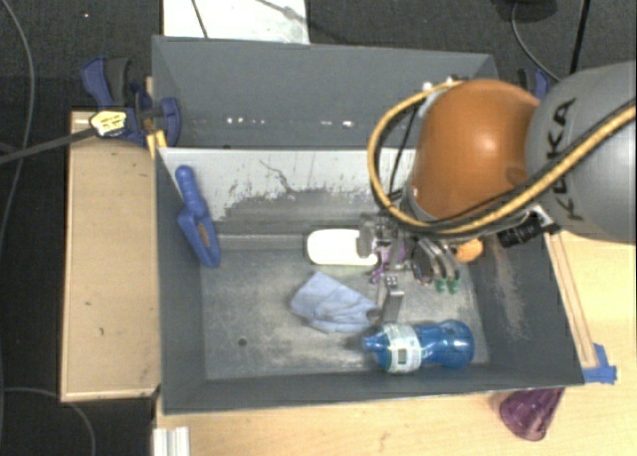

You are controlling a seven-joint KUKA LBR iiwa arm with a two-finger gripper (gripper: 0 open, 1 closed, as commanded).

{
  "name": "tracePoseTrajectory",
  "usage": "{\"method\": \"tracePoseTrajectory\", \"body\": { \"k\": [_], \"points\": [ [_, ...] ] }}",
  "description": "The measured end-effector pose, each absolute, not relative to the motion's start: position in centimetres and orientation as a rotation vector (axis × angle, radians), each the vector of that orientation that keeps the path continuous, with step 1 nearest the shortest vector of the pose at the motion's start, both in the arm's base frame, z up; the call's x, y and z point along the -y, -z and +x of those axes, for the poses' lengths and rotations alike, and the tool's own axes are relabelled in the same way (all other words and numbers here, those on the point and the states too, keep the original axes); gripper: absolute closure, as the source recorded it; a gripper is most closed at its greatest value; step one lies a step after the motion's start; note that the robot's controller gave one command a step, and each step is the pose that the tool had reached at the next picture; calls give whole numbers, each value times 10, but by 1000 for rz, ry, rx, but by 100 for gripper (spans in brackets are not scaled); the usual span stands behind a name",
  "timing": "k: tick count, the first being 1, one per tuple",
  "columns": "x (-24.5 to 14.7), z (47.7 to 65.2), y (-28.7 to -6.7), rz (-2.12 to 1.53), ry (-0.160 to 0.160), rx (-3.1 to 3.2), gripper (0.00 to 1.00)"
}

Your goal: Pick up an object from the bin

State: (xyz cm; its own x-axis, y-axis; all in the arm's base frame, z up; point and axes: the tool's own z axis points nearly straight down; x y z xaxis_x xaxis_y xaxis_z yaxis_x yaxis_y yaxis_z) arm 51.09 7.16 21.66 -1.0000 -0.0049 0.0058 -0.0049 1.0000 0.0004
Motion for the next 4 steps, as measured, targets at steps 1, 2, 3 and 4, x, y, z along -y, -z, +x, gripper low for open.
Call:
{"method": "tracePoseTrajectory", "body": {
  "k": [1, 2, 3, 4],
  "points": [
    [-71, 512, -221, 4, 1, 3144, 0],
    [-75, 507, -182, 137, 2, 3143, 0],
    [-69, 492, -124, 274, 2, 3138, 0],
    [-71, 511, -92, 395, 2, 3117, 0]
  ]
}}
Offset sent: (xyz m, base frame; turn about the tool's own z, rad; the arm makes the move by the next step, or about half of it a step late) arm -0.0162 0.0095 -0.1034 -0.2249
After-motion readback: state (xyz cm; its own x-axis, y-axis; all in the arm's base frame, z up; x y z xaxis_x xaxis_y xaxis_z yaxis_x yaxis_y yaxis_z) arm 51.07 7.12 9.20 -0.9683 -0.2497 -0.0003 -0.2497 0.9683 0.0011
